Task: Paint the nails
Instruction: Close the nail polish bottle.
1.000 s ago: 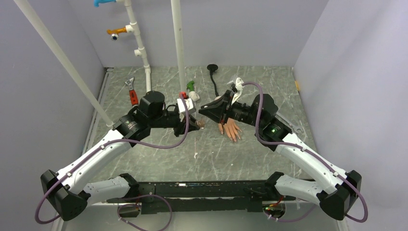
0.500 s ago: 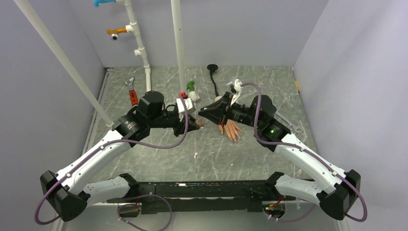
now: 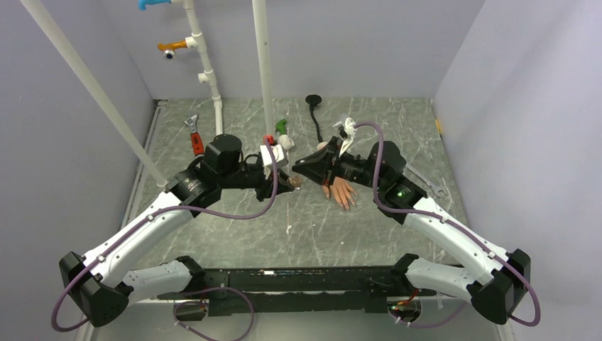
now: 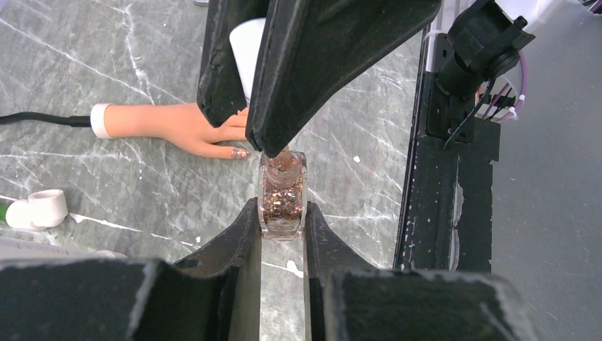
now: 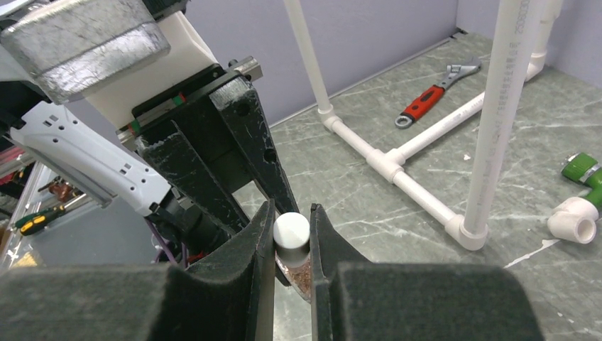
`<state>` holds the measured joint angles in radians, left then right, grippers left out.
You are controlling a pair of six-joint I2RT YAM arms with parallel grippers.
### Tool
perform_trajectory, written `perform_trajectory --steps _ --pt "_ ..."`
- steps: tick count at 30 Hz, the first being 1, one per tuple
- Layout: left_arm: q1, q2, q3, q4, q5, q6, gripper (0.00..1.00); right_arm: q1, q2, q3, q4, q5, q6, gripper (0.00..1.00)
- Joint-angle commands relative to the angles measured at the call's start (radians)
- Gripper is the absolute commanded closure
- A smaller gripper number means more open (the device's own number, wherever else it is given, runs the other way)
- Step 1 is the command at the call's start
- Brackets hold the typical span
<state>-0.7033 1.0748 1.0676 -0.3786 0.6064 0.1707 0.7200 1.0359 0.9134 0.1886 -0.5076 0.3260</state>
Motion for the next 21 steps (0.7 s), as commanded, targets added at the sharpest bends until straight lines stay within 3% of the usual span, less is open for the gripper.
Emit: perform_trajectory --steps 1,21 --pt "0.005 -0.027 0.005 0.039 0.029 -0.006 1.00 0.004 0.004 -0.014 0.055 -0.020 0.011 1.00" --pt "0.007 -0.007 0.012 0.026 0.037 0.000 1.00 0.034 0.050 -0.003 -0.009 -0.048 -0.054 1.00"
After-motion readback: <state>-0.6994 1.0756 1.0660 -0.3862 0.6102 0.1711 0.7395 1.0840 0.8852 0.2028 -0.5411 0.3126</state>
